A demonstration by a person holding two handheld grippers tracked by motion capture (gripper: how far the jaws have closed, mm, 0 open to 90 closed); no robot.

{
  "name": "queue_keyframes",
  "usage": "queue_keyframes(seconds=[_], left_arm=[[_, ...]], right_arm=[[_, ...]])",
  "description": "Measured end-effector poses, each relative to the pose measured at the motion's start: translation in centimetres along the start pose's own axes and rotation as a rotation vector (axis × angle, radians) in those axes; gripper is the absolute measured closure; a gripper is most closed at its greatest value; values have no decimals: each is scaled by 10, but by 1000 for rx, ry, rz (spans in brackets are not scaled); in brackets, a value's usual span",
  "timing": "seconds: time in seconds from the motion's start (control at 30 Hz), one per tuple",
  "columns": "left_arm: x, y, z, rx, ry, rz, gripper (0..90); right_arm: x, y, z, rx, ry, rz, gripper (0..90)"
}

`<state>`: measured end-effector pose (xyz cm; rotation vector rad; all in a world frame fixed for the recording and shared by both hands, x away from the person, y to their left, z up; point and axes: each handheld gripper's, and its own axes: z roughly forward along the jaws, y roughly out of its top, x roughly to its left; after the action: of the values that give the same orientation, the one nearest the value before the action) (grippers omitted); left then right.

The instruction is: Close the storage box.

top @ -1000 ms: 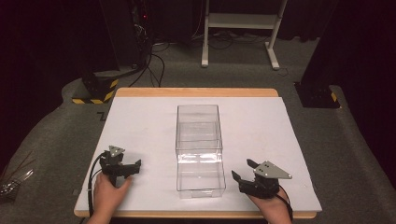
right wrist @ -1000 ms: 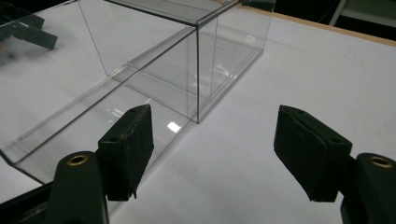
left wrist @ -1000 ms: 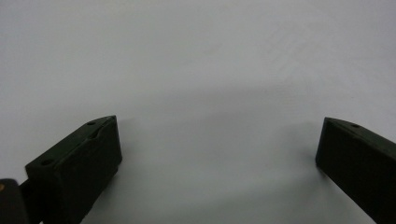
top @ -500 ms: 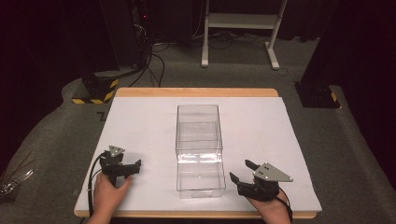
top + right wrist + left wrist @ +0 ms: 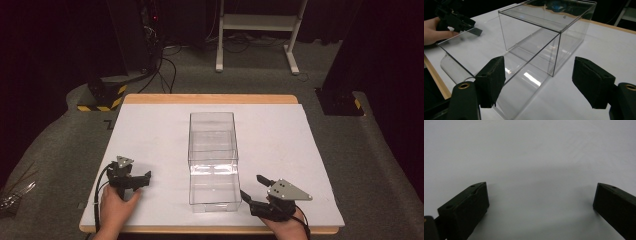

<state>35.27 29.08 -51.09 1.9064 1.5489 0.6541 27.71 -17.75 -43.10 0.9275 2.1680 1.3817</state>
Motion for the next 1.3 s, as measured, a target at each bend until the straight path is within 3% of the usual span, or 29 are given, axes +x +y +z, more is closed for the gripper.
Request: queue_keyframes(seconds=[0.6, 0.77, 1.3], left_arm=[[0, 0, 0, 0, 0, 0, 6], [0, 0, 0, 1, 0, -1, 6], [0, 0, 0, 1, 0, 0, 6]], right_arm=[[16, -5, 7, 24, 81, -4, 260], [19, -8, 12, 44, 83, -18, 254], [19, -7, 20, 31, 80, -23, 250]])
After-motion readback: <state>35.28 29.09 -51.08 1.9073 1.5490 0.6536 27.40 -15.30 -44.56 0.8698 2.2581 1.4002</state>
